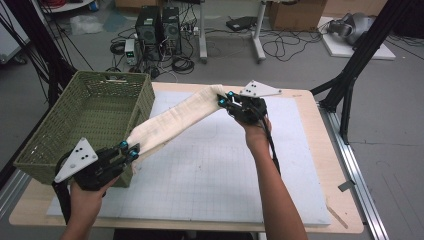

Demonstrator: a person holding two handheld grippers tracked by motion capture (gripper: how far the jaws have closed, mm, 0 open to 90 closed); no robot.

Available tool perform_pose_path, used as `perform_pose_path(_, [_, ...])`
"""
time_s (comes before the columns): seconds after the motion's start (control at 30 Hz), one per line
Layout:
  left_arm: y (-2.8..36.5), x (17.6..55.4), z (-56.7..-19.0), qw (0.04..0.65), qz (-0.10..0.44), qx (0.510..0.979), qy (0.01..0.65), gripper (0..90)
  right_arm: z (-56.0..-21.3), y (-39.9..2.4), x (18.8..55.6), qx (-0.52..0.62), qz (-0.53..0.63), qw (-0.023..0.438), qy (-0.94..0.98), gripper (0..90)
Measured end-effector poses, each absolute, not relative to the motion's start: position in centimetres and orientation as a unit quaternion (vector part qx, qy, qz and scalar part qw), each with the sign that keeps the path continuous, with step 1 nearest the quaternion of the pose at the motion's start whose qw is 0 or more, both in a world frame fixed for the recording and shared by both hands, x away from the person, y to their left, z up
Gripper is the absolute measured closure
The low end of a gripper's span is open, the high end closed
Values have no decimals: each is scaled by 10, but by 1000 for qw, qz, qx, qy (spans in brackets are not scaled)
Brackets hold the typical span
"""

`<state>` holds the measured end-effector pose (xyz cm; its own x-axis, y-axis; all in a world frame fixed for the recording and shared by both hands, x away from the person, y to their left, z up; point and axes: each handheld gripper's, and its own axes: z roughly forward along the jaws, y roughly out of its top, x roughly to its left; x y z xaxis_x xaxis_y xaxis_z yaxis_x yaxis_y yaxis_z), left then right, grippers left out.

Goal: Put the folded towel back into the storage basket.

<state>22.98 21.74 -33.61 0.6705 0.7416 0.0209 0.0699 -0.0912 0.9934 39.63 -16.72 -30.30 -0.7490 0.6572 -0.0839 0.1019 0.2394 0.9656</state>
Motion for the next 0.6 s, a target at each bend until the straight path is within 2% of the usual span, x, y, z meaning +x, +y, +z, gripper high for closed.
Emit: perform_pose_path(0.6, [238, 224, -330, 600, 307, 669, 314, 818, -275, -107, 430, 237, 564, 248, 751, 817])
